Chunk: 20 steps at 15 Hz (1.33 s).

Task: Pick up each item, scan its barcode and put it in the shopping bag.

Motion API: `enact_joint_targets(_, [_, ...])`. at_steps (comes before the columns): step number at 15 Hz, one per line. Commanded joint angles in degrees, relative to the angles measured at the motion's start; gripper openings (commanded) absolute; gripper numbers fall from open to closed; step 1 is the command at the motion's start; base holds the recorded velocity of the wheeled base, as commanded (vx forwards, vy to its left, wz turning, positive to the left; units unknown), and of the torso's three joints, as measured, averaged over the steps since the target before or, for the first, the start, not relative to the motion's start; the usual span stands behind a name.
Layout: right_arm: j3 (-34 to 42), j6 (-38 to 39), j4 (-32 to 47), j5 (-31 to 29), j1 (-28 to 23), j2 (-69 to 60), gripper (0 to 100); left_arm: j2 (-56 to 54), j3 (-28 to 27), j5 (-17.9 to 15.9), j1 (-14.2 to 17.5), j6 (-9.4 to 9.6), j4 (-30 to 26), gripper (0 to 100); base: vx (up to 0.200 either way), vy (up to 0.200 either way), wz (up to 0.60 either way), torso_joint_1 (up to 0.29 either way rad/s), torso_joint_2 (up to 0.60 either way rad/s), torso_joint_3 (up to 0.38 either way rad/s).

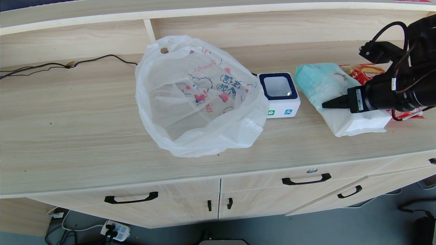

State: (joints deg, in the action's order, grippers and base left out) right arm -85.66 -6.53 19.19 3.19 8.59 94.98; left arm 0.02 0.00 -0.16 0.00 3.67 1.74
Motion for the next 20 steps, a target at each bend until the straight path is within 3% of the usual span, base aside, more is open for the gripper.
enact_joint_targets(1, [0.8,1.2,-1.8,0.1,0.0,-2.3,0,0.0,0.0,0.0,0.0,0.20,0.0,100,0.000,0.000,0.00,0.000,0.00,0.000])
enact_joint_targets(2, [1.1,2.8,-1.9,0.1,0.3,-3.4,0,0.0,0.0,0.0,0.0,0.02,0.0,100,0.000,0.000,0.00,0.000,0.00,0.000])
enact_joint_targets(4, [7.2,14.0,-3.3,0.0,5.1,-12.0,0,0.0,0.0,0.0,0.0,0.02,0.0,100,0.000,0.000,0.00,0.000,0.00,0.000])
enact_joint_targets(6, [20.2,21.9,-13.6,-0.4,14.0,-21.0,0,0.0,0.0,0.0,0.0,0.02,-0.1,100,0.000,0.000,0.00,0.000,0.00,0.000])
enact_joint_targets(7, [23.8,23.0,-16.3,-0.4,15.8,-22.9,0,0.0,0.0,0.0,-0.1,0.02,-0.1,100,0.000,0.000,0.00,0.000,0.00,0.000])
enact_joint_targets(9, [44.2,26.4,-33.7,0.3,22.5,-31.0,0,0.0,0.0,0.0,0.0,0.02,-0.2,100,0.000,0.000,0.00,0.000,0.00,0.000])
enact_joint_targets(11, [54.6,29.7,-47.8,2.4,23.9,-32.2,0,0.0,0.0,0.0,0.0,0.02,-0.2,100,0.000,0.000,0.00,0.000,0.00,0.000])
enact_joint_targets(14, [60.6,33.6,-49.0,12.6,24.7,-38.4,0,0.0,0.0,0.0,-0.1,0.02,-0.2,100,0.000,0.000,0.00,0.000,0.00,0.000])
enact_joint_targets(15, [61.3,37.9,-49.2,14.9,27.8,-41.1,0,0.0,0.0,0.0,0.0,-0.33,-0.2,100,0.000,0.000,0.00,0.000,0.00,0.000])
enact_joint_targets(17, [61.0,51.5,-50.9,15.3,30.9,-43.5,0,0.0,0.0,0.0,-0.1,-0.07,-0.2,100,0.000,0.000,0.00,0.000,0.00,0.000])
enact_joint_targets(20, [64.4,61.6,-58.4,15.5,32.2,-43.8,0,0.0,0.0,0.0,-0.1,-0.33,-0.4,100,0.000,0.000,0.00,0.000,0.00,0.000])
